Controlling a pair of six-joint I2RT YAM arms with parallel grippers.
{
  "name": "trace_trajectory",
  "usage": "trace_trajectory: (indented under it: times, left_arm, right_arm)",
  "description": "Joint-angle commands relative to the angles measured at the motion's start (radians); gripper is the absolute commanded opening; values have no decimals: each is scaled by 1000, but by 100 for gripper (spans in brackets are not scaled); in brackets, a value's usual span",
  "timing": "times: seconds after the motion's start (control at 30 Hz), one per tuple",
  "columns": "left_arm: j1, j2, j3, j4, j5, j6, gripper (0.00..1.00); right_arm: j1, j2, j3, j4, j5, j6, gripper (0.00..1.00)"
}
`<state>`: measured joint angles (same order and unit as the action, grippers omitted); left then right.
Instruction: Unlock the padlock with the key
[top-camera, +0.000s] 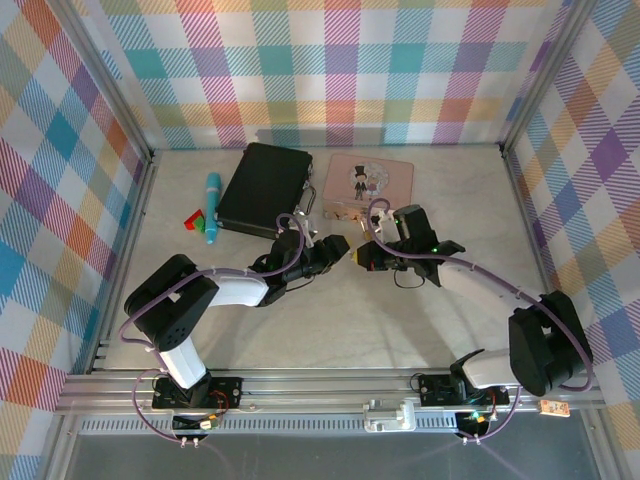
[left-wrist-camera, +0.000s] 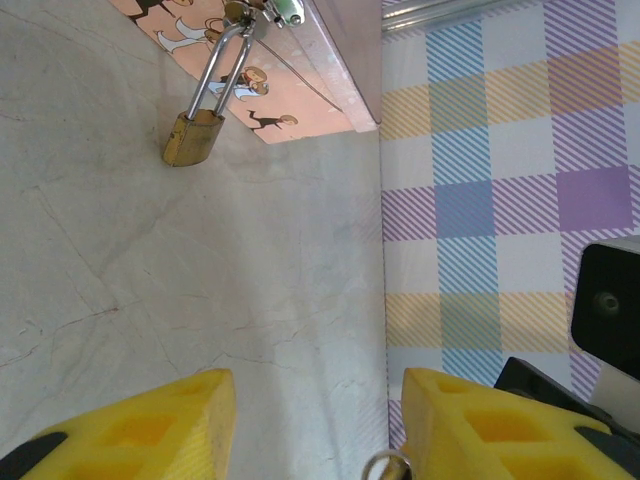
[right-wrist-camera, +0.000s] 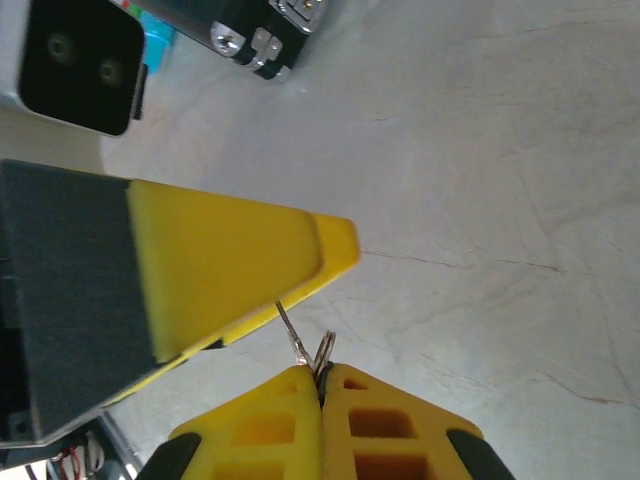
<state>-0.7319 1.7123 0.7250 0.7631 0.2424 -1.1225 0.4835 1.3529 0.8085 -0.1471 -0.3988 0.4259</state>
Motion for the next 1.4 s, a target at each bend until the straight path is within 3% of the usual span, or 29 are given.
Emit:
trace_trajectory:
  times: [0.0, 0.33, 0.57, 0.67, 0.93, 1.37]
  left_arm:
    - [-7, -6, 21, 50, -11, 1, 47]
    - [-11, -36, 12, 42, -28, -33, 47]
    - [-33, -101, 131, -387, -153, -66, 46]
    - [-41, -105, 147, -396, -173, -84, 45]
    - [-45, -67, 208, -398, -155, -132, 45]
    - [-58, -16, 265, -415, -128, -145, 30]
  right_arm:
    - [-5, -15, -23, 65, -65, 33, 0]
    - [-6, -10, -34, 81, -48, 45, 0]
    - [32, -53, 23, -66, 206, -99, 0]
    - [43, -62, 40, -82, 246, -128, 0]
    - [49, -39, 46, -44, 210, -133, 0]
    - [59, -36, 36, -10, 206, -148, 0]
